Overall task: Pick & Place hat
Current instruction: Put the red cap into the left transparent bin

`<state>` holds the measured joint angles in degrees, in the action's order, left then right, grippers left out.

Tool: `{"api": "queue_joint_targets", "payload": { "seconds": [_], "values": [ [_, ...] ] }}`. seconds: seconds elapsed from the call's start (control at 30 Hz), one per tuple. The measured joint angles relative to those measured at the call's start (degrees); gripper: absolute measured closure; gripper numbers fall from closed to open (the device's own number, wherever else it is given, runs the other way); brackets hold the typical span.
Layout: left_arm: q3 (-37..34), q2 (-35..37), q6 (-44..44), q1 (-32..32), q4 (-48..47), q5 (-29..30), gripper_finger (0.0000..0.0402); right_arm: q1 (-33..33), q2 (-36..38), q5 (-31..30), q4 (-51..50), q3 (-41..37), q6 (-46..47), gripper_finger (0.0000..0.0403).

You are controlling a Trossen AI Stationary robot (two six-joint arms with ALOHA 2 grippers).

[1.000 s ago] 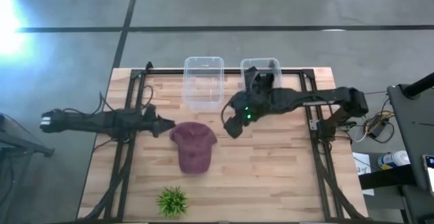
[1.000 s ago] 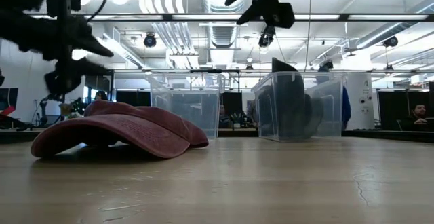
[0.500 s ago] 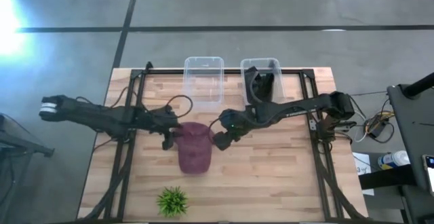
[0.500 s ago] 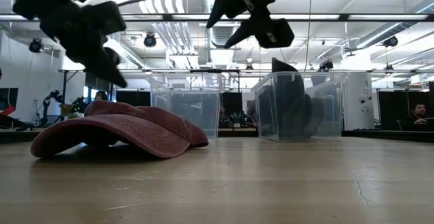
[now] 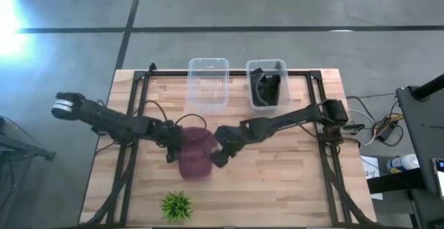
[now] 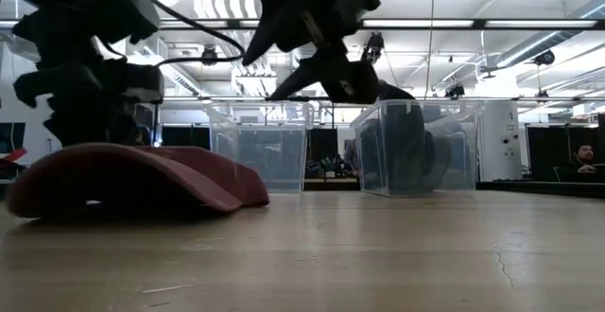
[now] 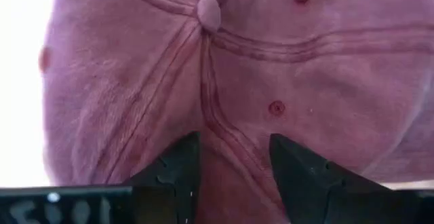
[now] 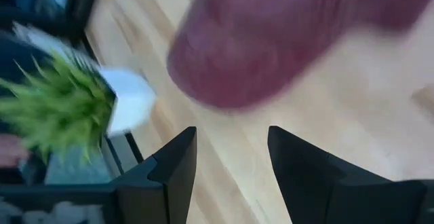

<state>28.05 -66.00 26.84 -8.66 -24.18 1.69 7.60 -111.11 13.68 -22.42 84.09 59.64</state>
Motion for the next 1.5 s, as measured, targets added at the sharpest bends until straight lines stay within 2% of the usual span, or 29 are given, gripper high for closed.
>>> {"api": "queue_joint_targets", "payload": {
  "seconds": [0.1, 0.23, 0.4, 0.47, 0.57, 0.7, 0.83, 1.0, 1.07, 1.17, 1.27, 1.37, 1.43, 1.5],
  "values": [
    [0.0, -0.1, 9.5, -3.1, 0.9, -0.1, 0.0232, 1.2, -0.5, 0.1, -1.1, 0.0, 0.0, 0.0225],
    [0.0, -0.8, 22.0, -6.4, 6.2, 3.5, 0.0232, 2.6, -0.4, -0.9, -2.5, -0.5, 0.4, 0.0225],
    [0.0, -4.2, 40.0, -7.3, 13.1, 5.5, 0.0232, 5.5, 0.3, -4.5, -12.1, -1.3, 3.7, 0.0225],
    [0.3, -6.0, 42.9, -7.7, 15.5, 5.8, 0.0232, 6.8, 1.1, -5.5, -15.2, -2.3, 5.6, 0.0225],
    [2.3, -8.5, 39.0, -8.8, 16.2, 5.7, 0.0232, 9.3, 2.7, -6.0, -14.0, -5.7, 9.8, 0.0225],
    [8.3, -9.6, 28.5, -10.4, 10.0, 5.7, 0.0232, 11.5, 4.3, -6.1, -7.4, -10.7, 16.5, 0.0225],
    [17.0, -8.3, 19.0, -12.0, 2.8, 6.3, 0.0232, 13.4, 4.6, -6.4, 8.8, -15.1, 22.8, 0.0225],
    [24.5, -7.8, 4.0, -15.2, -14.6, 14.1, 0.0232, 15.1, 4.1, -9.1, 21.6, -18.9, 31.9, 0.0225],
    [24.2, -7.9, -0.1, -15.4, -19.2, 14.9, 0.0232, 15.4, 3.0, -11.9, 25.8, -19.6, 34.8, 0.0225],
    [20.5, -8.1, -4.3, -15.2, -19.1, 14.3, 0.0232, 15.6, 1.1, -15.1, 30.9, -19.5, 39.1, 0.0225],
    [16.4, -8.2, -8.1, -15.1, -16.4, 13.3, 0.0232, 15.9, -2.9, -16.1, 32.3, -16.1, 40.1, 0.0225],
    [12.8, -8.1, -8.1, -15.0, -14.7, 13.2, 0.0232, 15.9, -7.8, -17.0, 32.4, -11.7, 42.8, 0.0225],
    [11.0, -7.9, -6.4, -15.0, -13.4, 12.3, 0.0232, 16.1, -10.5, -19.7, 31.8, -9.0, 45.2, 0.0225],
    [9.4, -8.0, -3.5, -15.1, -12.2, 9.4, 0.0232, 16.2, -12.8, -22.3, 32.2, -6.6, 46.5, 0.0225]
  ]
}}
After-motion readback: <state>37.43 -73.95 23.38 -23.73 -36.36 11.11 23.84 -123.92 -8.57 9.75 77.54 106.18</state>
